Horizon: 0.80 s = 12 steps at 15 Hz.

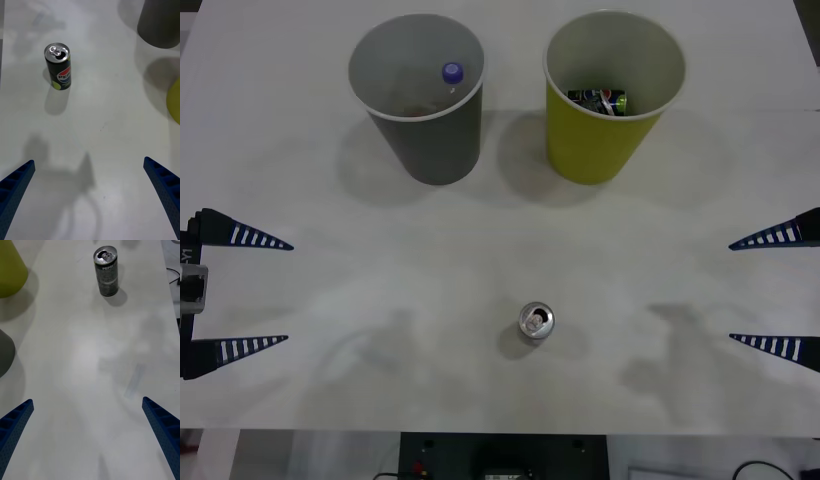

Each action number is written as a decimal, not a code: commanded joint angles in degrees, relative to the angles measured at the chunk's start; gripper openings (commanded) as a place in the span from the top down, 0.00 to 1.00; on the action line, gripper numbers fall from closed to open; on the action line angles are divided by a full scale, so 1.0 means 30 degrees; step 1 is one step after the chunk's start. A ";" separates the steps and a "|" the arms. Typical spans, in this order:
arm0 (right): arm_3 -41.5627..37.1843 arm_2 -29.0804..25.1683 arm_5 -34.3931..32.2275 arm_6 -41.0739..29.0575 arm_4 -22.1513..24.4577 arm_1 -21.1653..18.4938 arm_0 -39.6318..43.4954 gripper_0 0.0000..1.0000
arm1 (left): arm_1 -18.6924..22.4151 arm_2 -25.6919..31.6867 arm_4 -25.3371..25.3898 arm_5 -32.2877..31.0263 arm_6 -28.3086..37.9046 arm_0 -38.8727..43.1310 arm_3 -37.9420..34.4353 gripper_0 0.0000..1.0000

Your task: Put the can into the green bin and the plastic bottle into the gray bin

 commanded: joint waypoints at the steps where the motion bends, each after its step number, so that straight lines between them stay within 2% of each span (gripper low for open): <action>1: -0.0001 0.0000 0.0000 0.0000 0.0000 0.0000 0.0000 0.00 | 0.0000 0.0000 0.0000 0.0000 0.0000 0.0000 0.0000 0.00; 4: 0.0071 -0.0449 0.0104 0.0202 -0.0420 0.0221 0.0097 0.00 | 0.0000 0.0000 0.0000 0.0000 0.0000 0.0000 0.0000 0.00; 8: 0.0540 -0.0068 0.0456 0.0583 -0.0478 0.0251 0.0097 0.00 | 0.0000 0.0000 0.0000 0.0000 0.0000 0.0000 0.0000 0.00; 10: 0.1038 0.0576 0.0573 0.1022 -0.1064 0.0309 -0.0108 0.00 | 0.0000 0.0000 0.0000 0.0000 0.0000 0.0000 0.0000 0.00; 12: 0.2386 0.1748 0.0778 0.2956 -0.2324 0.0573 -0.0840 0.00 | 0.0000 0.0000 0.0000 0.0000 0.0000 0.0000 0.0000 0.00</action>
